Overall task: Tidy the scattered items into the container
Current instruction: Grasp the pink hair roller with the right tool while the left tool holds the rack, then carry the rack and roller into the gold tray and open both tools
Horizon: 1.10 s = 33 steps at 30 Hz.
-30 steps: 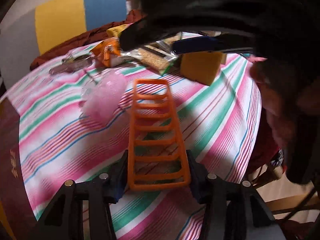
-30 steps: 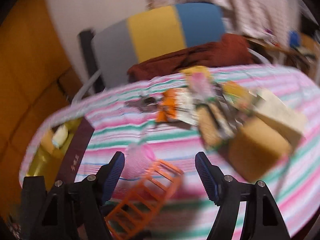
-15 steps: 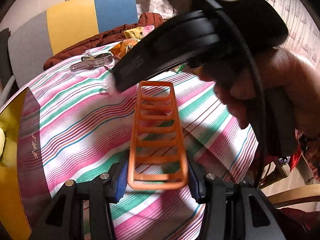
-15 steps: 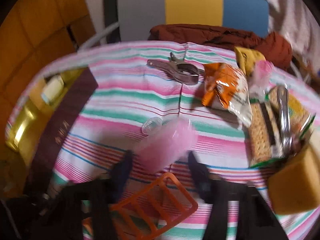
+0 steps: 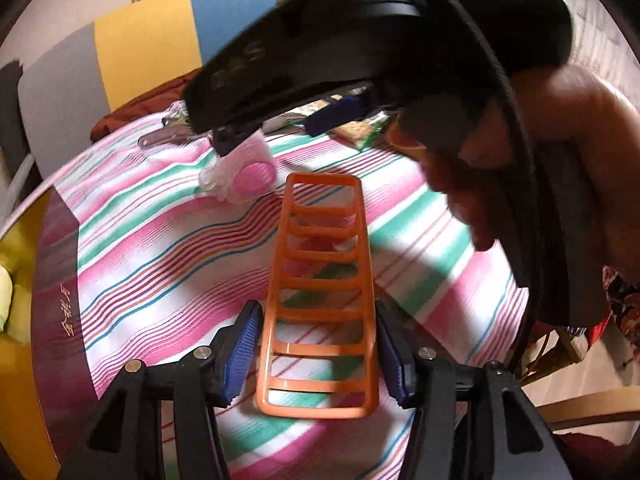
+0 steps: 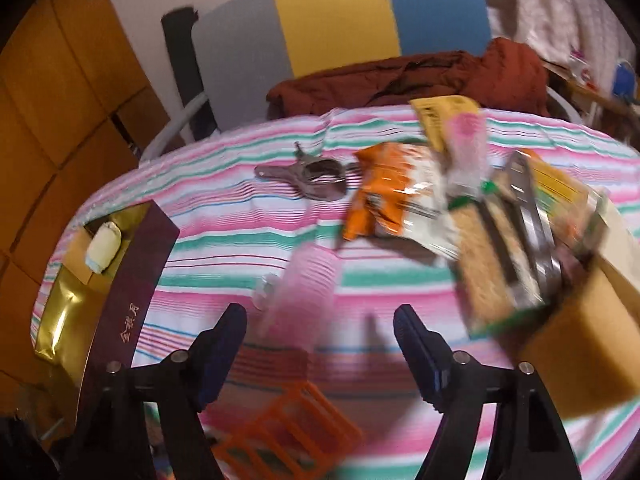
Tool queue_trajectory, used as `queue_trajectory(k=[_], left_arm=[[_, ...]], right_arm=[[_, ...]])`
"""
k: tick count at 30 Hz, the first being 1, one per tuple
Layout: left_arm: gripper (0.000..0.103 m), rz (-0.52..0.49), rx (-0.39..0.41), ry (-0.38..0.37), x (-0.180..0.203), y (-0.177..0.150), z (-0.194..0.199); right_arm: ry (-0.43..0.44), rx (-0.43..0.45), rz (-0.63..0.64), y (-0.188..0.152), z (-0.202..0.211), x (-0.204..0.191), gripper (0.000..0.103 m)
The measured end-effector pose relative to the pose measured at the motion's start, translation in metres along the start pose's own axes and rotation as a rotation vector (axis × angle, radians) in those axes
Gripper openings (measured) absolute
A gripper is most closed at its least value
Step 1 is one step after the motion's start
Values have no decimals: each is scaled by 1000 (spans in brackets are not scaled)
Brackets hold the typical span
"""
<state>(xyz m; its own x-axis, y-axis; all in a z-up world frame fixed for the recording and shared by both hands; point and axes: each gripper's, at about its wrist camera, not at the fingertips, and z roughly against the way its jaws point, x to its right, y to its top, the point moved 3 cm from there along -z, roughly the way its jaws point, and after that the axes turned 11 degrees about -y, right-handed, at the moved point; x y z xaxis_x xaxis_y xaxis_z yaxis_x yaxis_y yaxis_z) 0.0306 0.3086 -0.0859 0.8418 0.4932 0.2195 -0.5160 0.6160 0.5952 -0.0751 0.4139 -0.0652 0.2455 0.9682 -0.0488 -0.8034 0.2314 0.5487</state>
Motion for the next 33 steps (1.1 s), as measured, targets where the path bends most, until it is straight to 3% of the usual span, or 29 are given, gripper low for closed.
queue_trajectory(k=[2, 4, 7, 13, 23, 33], left_arm=[[51, 12, 8, -13, -3, 0, 2], [50, 4, 6, -8, -4, 1, 2], [50, -9, 13, -9, -3, -1, 4], [50, 21, 32, -28, 0, -4, 9], [50, 88, 97, -55, -12, 0, 33], [50, 208, 212, -41, -63, 5, 90]], right_arm=[[-9, -32, 25, 2, -11, -7, 67], [-21, -58, 28, 1, -20, -10, 47], [19, -51, -62, -6, -21, 1, 42], [19, 20, -201, -22, 9, 37, 39], [11, 95, -270, -46, 55, 57, 36], [115, 122, -226, -34, 73, 8, 36]])
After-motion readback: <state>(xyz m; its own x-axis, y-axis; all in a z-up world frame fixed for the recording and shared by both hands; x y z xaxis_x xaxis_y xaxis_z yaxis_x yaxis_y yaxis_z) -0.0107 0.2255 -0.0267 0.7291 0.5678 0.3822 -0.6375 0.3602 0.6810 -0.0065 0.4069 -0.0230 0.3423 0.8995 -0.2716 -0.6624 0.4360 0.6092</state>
